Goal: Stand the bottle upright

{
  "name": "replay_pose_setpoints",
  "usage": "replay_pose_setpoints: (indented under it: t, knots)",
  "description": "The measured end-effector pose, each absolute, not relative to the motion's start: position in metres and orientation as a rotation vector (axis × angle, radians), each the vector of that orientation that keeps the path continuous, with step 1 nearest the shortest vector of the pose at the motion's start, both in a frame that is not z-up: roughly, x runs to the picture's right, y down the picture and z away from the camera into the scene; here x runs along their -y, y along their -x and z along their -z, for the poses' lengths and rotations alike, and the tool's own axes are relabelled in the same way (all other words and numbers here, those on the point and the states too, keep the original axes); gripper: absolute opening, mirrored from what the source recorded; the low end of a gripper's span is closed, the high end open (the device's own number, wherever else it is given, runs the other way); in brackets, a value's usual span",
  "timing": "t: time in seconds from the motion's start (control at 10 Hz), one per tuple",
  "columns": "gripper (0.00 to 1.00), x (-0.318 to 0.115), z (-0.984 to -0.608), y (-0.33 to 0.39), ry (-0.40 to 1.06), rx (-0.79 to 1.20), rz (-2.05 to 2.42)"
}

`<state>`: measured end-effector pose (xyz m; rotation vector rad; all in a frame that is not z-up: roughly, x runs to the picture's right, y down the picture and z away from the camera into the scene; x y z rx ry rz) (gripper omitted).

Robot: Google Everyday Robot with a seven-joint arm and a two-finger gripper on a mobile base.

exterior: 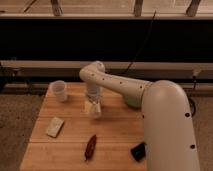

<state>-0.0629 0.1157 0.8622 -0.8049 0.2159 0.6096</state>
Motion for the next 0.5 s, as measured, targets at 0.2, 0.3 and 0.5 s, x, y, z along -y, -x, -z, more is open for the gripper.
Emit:
replay_pose_setpoints:
  t: [0.2, 0.3, 0.5]
  knots:
    - [0.80, -0.1190, -0.8652, 0.0691, 0.812, -0.224, -0.617]
    - [0.80, -0.1203, -0.8670, 0.0709, 0.814, -0.230, -0.623]
    - [0.80, -0.1213, -0.8711, 0.0684, 0.814, -0.238, -0.643]
